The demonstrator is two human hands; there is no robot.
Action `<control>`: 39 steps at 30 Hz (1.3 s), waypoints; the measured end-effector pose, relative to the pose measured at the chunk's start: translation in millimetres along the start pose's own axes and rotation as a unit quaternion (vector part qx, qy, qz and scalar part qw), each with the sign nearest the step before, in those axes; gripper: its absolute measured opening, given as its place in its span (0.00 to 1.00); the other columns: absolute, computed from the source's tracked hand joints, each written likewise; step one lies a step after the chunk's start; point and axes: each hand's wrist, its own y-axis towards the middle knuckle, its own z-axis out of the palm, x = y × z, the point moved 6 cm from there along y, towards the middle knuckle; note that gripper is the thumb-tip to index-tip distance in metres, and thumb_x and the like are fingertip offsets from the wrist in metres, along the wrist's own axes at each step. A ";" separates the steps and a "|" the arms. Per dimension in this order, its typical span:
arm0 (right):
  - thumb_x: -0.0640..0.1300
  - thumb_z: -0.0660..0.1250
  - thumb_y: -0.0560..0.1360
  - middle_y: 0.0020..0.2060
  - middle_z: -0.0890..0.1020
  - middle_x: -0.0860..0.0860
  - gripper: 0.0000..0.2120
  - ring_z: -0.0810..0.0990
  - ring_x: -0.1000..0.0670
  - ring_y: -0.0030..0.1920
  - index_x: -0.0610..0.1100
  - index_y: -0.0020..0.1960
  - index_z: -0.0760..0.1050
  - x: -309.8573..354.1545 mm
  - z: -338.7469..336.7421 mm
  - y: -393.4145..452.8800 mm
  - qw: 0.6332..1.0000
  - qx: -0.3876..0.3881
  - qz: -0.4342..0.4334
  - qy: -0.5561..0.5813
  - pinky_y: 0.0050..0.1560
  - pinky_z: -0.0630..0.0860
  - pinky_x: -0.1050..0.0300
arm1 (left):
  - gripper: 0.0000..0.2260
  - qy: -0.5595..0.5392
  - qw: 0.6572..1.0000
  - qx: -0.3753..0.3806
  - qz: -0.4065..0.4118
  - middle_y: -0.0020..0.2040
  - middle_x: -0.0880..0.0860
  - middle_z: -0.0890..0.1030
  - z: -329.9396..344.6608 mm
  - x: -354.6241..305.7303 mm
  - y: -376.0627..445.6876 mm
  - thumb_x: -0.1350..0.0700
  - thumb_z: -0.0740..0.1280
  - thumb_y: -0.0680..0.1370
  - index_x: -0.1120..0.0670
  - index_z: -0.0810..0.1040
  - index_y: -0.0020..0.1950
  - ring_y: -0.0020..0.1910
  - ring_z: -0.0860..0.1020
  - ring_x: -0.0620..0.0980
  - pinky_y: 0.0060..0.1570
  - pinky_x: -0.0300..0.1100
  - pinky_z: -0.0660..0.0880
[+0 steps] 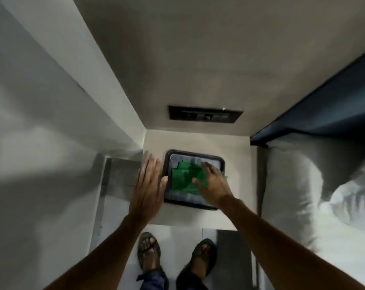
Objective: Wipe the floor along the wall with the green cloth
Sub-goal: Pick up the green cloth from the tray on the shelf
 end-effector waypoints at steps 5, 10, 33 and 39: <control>0.62 0.65 0.85 0.86 0.64 0.47 0.38 0.64 0.40 0.84 0.50 0.88 0.55 -19.9 26.4 51.9 0.998 0.004 -0.034 -0.049 0.87 0.56 0.41 | 0.28 -0.006 0.999 0.004 -0.040 0.91 0.60 0.57 48.5 55.9 15.8 0.50 0.49 0.91 0.60 0.58 0.89 0.91 0.54 0.57 0.90 0.54 0.53; 0.63 0.73 0.79 0.75 0.72 0.47 0.39 0.70 0.41 0.76 0.52 0.83 0.63 -32.5 38.0 66.3 0.996 -0.015 -0.035 -0.081 0.82 0.64 0.41 | 0.26 -0.012 0.999 0.006 -0.034 0.90 0.62 0.59 73.3 91.5 34.2 0.54 0.51 0.91 0.64 0.59 0.88 0.90 0.57 0.58 0.89 0.45 0.51; 0.49 0.73 0.83 0.51 0.88 0.54 0.16 0.89 0.56 0.49 0.60 0.64 0.69 3.2 0.2 16.3 0.975 0.085 -0.084 0.189 0.50 0.88 0.55 | 0.27 0.037 0.999 0.005 -0.028 0.91 0.60 0.56 77.0 111.2 -2.7 0.52 0.50 0.91 0.62 0.57 0.89 0.91 0.55 0.60 0.89 0.61 0.52; 0.48 0.75 0.82 0.50 0.90 0.59 0.11 0.89 0.57 0.52 0.59 0.61 0.79 85.2 48.6 -17.8 0.969 0.078 -0.098 0.214 0.56 0.89 0.50 | 0.27 -0.002 0.992 -0.004 -0.129 0.91 0.54 0.54 58.2 154.6 -102.1 0.50 0.51 0.91 0.57 0.56 0.90 0.91 0.53 0.54 0.89 0.55 0.52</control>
